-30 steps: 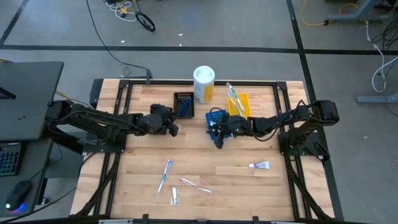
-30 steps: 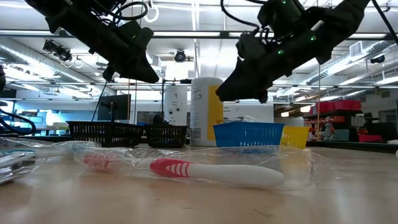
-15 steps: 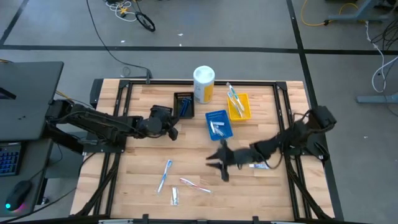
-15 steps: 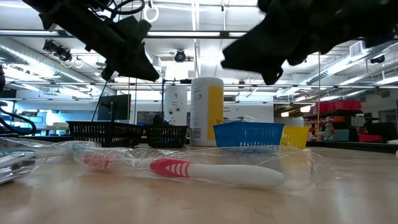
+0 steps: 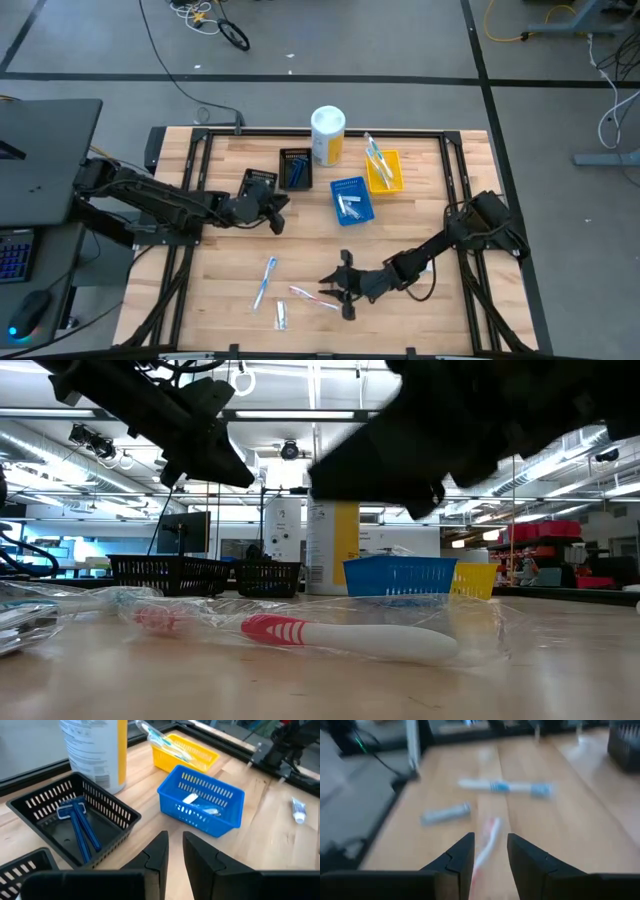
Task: Pick & Place Travel size toiletries
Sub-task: Put the orange toothbrush into the yellow bin
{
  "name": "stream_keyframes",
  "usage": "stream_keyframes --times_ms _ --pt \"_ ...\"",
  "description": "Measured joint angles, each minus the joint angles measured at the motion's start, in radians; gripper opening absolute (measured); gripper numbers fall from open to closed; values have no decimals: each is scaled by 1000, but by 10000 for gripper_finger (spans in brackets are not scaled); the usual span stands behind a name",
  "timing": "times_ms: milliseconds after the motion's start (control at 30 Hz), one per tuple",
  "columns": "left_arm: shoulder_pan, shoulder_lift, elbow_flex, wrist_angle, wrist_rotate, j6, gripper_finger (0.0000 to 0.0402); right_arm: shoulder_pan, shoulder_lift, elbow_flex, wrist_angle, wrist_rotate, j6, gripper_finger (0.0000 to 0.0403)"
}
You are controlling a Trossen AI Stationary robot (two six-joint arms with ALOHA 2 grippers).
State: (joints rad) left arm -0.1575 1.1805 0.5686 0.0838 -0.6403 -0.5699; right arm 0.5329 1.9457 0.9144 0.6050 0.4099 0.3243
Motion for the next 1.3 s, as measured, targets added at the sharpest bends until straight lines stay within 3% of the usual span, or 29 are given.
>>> stream_keyframes --times_ms 167,400,700,933,1300 --pt "-34 0 0 -20 0 0 63 58 45 66 -158 23 82 125" --pt "-82 0 0 -44 -7 -47 63 122 116 112 -162 138 94 125" --pt "-111 0 -91 -23 -17 -138 63 98 183 113 -207 78 252 125" --pt "-111 0 -166 -17 -21 -215 63 95 186 115 -242 114 88 123" --pt "-111 0 -187 47 -25 -199 63 66 164 111 -270 102 44 32"
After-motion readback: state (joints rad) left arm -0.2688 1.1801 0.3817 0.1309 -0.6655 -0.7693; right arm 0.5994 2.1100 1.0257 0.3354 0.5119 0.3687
